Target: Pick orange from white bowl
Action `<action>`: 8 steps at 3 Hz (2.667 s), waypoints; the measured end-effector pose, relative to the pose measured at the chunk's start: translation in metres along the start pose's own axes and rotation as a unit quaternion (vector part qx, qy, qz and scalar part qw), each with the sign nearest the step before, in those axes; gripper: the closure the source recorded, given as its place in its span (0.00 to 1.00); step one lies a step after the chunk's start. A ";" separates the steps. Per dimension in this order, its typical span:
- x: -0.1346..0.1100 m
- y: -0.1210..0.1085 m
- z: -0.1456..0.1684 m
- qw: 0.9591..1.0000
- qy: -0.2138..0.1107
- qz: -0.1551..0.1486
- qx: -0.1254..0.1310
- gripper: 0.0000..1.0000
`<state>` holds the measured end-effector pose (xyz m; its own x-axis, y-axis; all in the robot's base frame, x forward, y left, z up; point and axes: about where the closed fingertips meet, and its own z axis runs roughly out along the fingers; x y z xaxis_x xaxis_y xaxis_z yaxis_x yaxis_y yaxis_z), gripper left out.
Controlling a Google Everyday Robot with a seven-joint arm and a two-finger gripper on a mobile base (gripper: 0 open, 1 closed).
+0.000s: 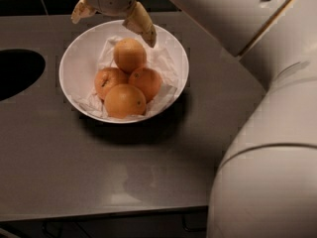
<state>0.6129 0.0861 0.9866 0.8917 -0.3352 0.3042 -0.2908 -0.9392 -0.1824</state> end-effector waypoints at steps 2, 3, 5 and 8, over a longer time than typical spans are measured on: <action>0.012 0.019 0.024 0.999 0.004 -0.040 0.011 0.00; 0.012 0.022 0.026 0.999 0.003 -0.040 0.011 0.00; 0.008 0.023 0.042 0.999 -0.016 -0.043 0.005 0.00; 0.004 0.023 0.057 0.998 -0.033 -0.047 -0.001 0.00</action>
Offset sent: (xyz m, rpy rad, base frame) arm 0.0152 -0.0266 -0.0206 -0.0235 -0.0113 0.0872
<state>0.6295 0.0680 0.9300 0.9361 -0.2396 0.2574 -0.2049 -0.9665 -0.1544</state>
